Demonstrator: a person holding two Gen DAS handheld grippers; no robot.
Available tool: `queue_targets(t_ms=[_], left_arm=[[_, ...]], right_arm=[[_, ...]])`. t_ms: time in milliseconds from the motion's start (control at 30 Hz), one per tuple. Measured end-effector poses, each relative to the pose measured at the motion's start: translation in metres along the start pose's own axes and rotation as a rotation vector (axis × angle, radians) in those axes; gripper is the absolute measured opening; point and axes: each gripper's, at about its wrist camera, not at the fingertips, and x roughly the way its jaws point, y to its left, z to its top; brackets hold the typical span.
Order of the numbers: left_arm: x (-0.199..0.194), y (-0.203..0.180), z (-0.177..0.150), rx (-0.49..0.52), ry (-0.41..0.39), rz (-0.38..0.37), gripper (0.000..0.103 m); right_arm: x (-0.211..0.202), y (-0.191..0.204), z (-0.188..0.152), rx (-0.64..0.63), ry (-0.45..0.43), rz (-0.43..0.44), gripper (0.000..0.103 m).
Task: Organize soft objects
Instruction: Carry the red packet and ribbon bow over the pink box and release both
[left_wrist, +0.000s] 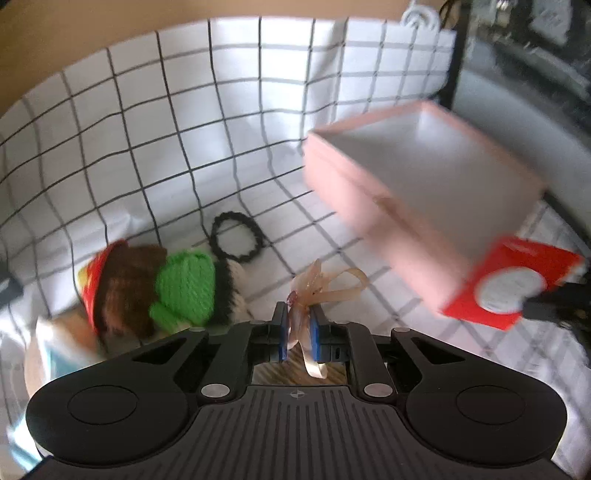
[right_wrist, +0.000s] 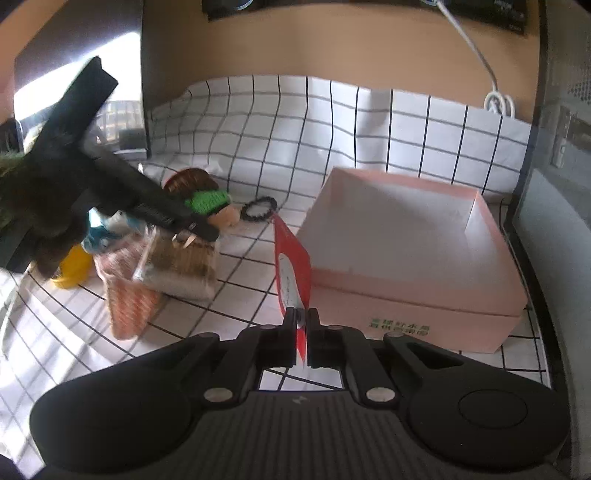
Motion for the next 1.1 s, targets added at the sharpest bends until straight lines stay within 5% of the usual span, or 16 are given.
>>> queue_targets(t_ms=[400,533,567,600,667,867,1100], left_arm=[[-0.066,-0.11,-0.052,-0.028,-0.062,-0.296,0.015],[-0.069,-0.121,-0.044,-0.056,-0.095,-0.294,0.015],[-0.069,-0.119,-0.043,-0.095,-0.1,-0.297,0.015],[-0.068,-0.115,-0.043,-0.134,-0.104,-0.3,0.015],[-0.065,-0.111,-0.049,-0.19,-0.099,-0.282,0.015],[-0.054,-0.102,-0.084,-0.361,-0.031,-0.236,0.015],[-0.067,-0.095,-0.12,-0.402,0.004,-0.195,0.015]], right_arm=[[-0.093,-0.025,-0.036,-0.004,0.004,-0.112,0.002],[-0.097,-0.03,-0.054,-0.016,0.036,-0.151,0.005],[-0.093,-0.031,-0.058,-0.012,0.038,-0.143,0.017],[-0.089,-0.031,-0.06,-0.004,0.042,-0.125,0.05],[-0.077,-0.031,-0.065,0.029,0.035,-0.1,0.094],[-0.031,-0.026,-0.066,0.063,0.019,-0.098,0.096],[0.012,-0.027,-0.067,0.017,0.105,-0.068,0.088]])
